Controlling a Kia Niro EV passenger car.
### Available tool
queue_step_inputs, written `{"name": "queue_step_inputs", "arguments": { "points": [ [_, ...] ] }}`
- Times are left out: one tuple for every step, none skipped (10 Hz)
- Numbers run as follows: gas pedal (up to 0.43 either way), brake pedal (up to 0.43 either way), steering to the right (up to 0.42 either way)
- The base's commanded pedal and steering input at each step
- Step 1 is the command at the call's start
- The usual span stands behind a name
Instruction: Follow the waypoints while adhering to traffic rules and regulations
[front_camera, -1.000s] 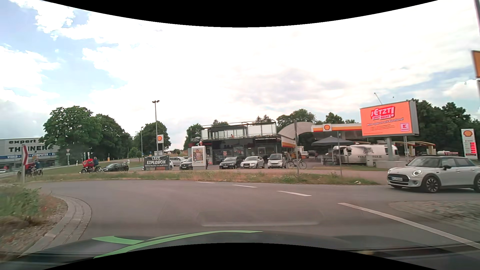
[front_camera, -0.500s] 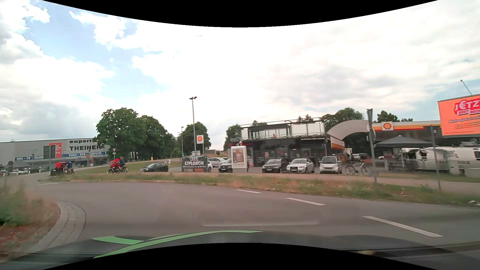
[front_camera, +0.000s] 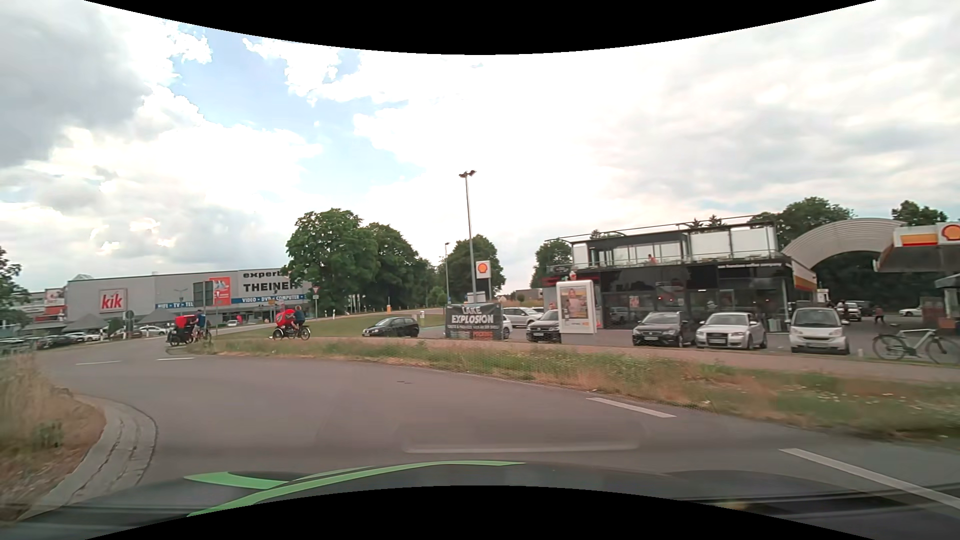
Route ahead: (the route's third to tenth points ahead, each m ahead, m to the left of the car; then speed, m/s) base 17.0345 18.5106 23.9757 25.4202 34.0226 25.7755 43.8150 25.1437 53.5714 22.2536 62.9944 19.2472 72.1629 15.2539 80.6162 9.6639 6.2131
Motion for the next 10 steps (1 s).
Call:
{"name": "queue_step_inputs", "arguments": {
  "points": [
    [0.11, 0.0, -0.277],
    [0.11, 0.0, -0.277],
    [0.11, 0.0, -0.277],
    [0.11, 0.0, -0.276],
    [0.079, 0.0, -0.276],
    [0.059, 0.0, -0.276],
    [0.02, 0.0, -0.271],
    [0.0, 0.0, -0.269],
    [0.0, 0.0, -0.267],
    [0.0, 0.0, -0.265]
  ]
}}
